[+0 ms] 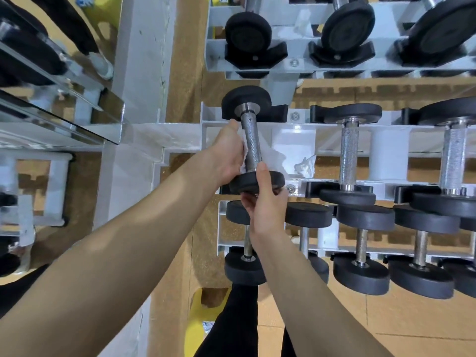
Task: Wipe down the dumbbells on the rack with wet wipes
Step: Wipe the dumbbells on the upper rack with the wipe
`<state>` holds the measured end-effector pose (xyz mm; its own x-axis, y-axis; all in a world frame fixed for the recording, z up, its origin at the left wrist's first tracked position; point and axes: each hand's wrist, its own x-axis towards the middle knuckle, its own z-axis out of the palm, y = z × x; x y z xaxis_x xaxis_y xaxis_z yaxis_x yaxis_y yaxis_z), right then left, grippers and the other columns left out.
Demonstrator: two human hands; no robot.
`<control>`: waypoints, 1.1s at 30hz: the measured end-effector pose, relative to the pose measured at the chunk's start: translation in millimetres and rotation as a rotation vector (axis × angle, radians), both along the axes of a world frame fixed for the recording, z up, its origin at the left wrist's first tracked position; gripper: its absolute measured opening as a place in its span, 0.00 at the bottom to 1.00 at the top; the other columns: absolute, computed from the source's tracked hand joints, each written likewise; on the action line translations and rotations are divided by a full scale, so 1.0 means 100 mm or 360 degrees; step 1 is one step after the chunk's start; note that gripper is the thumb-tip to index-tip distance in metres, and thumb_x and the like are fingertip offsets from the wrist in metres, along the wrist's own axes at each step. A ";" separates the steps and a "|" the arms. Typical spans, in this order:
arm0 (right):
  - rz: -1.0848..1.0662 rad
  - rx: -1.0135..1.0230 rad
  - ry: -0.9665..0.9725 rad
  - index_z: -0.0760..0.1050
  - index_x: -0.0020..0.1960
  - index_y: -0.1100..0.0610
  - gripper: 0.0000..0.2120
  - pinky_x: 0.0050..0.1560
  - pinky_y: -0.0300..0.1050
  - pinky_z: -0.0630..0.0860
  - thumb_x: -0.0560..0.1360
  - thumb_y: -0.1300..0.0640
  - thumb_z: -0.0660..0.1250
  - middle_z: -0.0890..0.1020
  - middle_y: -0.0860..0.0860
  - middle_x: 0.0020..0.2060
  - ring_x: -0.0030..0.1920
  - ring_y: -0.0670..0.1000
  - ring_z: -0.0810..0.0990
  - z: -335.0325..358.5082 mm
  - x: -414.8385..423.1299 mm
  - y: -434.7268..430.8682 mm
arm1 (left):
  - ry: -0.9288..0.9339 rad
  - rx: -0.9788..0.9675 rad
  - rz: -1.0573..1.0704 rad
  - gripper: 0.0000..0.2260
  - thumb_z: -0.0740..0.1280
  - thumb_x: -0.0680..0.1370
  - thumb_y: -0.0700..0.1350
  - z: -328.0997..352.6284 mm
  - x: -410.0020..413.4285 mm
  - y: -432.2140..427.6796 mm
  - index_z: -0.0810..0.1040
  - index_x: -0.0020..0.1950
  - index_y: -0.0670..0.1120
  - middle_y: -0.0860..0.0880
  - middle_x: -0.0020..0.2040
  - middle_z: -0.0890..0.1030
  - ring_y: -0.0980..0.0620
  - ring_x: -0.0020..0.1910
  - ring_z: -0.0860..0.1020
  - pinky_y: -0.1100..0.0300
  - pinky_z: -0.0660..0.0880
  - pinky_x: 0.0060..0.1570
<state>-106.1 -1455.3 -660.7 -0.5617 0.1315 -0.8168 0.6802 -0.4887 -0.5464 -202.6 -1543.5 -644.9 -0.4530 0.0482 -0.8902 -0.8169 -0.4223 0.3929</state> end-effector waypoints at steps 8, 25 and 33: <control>-0.0117 -0.0207 -0.0302 0.74 0.65 0.57 0.32 0.37 0.44 0.77 0.73 0.32 0.67 0.81 0.56 0.48 0.42 0.51 0.79 -0.07 -0.08 -0.01 | -0.0103 0.0054 -0.0055 0.40 0.47 0.82 0.69 0.04 -0.19 -0.05 0.75 0.65 0.33 0.36 0.59 0.82 0.38 0.60 0.81 0.46 0.76 0.64; 0.0017 -0.0301 -0.0230 0.76 0.59 0.56 0.16 0.60 0.53 0.80 0.84 0.45 0.60 0.84 0.60 0.54 0.49 0.56 0.87 0.00 0.08 -0.04 | 0.0088 -0.0108 0.0075 0.39 0.46 0.80 0.72 -0.18 -0.24 0.12 0.84 0.53 0.42 0.41 0.46 0.87 0.43 0.42 0.86 0.53 0.82 0.42; 0.0195 0.0011 -0.0190 0.72 0.65 0.59 0.15 0.51 0.47 0.83 0.86 0.50 0.56 0.83 0.58 0.55 0.47 0.51 0.87 -0.03 0.13 0.04 | 0.0163 -0.0285 -0.0110 0.37 0.54 0.78 0.72 -0.34 -0.11 0.24 0.80 0.67 0.43 0.42 0.58 0.85 0.41 0.58 0.83 0.46 0.76 0.66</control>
<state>-93.5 -1451.7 -663.5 -0.4727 0.0736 -0.8781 0.7948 -0.3948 -0.4609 -213.4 -1519.8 -678.9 -0.5429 -0.0723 -0.8367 -0.7933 -0.2826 0.5392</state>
